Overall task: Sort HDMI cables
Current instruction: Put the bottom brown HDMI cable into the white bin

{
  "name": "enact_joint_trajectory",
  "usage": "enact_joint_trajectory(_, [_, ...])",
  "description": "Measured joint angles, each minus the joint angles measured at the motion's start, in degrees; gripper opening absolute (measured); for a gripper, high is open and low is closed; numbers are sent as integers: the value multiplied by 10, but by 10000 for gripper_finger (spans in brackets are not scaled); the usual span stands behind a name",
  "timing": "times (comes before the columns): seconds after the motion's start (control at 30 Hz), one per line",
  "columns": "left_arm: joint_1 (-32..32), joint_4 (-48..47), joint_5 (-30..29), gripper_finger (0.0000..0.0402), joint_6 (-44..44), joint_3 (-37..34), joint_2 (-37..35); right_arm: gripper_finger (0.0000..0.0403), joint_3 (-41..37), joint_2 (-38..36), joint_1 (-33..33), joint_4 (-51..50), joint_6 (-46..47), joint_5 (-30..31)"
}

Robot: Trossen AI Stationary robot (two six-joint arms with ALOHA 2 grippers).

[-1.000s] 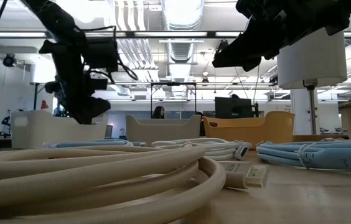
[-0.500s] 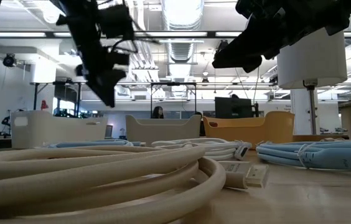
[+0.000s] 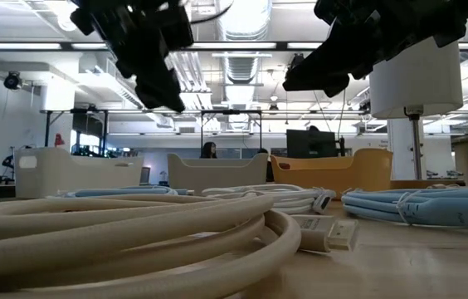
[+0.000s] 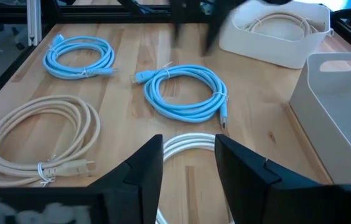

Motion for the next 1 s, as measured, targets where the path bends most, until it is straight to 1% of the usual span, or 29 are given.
enact_joint_trajectory(0.13, [-49,98,2,145,-11,-33,1,133,0,0,0,0,0,0])
enact_joint_trajectory(0.27, [-90,176,-4,145,-10,-64,2,129,0,0,0,0,-1,0])
enact_joint_trajectory(0.37, [-114,228,-23,145,3,-82,9,127,0,0,0,0,-5,0])
enact_joint_trajectory(0.5, [-133,288,-29,145,10,-89,36,129,-1,0,0,0,-6,0])
enact_joint_trajectory(0.7, [-139,297,-26,145,8,-76,98,136,-4,0,0,0,-5,0])
enact_joint_trajectory(0.87, [-142,299,34,145,7,-62,154,135,-7,0,0,0,-5,0])
enact_joint_trajectory(1.0, [-145,308,50,145,7,-48,196,129,-9,0,0,0,-6,0])
